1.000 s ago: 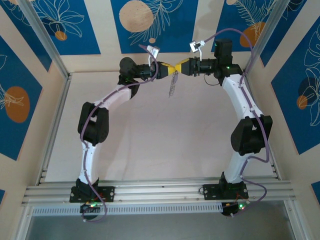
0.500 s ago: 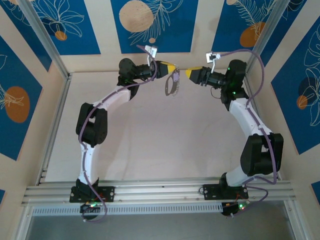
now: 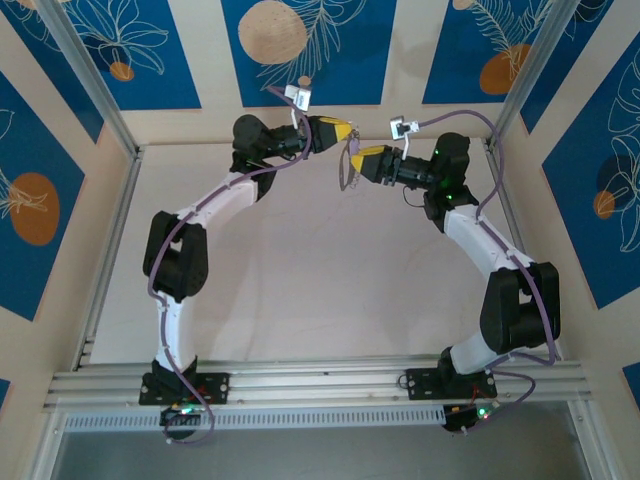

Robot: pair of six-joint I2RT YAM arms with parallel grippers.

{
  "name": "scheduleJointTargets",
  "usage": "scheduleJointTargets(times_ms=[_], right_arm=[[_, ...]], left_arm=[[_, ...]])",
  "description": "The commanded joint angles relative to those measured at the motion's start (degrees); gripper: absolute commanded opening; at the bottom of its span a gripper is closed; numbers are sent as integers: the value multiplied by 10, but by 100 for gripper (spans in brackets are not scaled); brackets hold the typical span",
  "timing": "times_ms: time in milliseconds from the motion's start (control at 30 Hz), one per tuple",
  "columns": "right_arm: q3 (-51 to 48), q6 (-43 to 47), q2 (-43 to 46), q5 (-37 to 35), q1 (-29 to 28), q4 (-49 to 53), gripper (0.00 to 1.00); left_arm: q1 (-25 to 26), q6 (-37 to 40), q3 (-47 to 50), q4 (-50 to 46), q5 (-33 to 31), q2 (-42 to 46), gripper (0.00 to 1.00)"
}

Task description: Put the keys on the keyring

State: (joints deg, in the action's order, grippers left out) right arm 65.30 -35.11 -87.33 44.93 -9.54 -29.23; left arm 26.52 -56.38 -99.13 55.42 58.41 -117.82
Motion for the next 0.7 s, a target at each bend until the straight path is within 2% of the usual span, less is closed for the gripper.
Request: scheduleJointTargets(times_ms=[0, 467, 567, 667], right_arm=[[28, 9, -10, -8, -1, -15, 48], [51, -32, -48, 26, 0, -74, 45], [49, -42, -51, 34, 1, -87, 41], [46, -56, -53, 41, 2, -104, 32]], left_arm=[[6, 13, 0, 15, -3, 23, 0], [9, 5, -8, 20, 4, 19, 0], [9, 4, -10, 22, 4, 17, 0], [10, 1, -12, 26, 3, 16, 0]])
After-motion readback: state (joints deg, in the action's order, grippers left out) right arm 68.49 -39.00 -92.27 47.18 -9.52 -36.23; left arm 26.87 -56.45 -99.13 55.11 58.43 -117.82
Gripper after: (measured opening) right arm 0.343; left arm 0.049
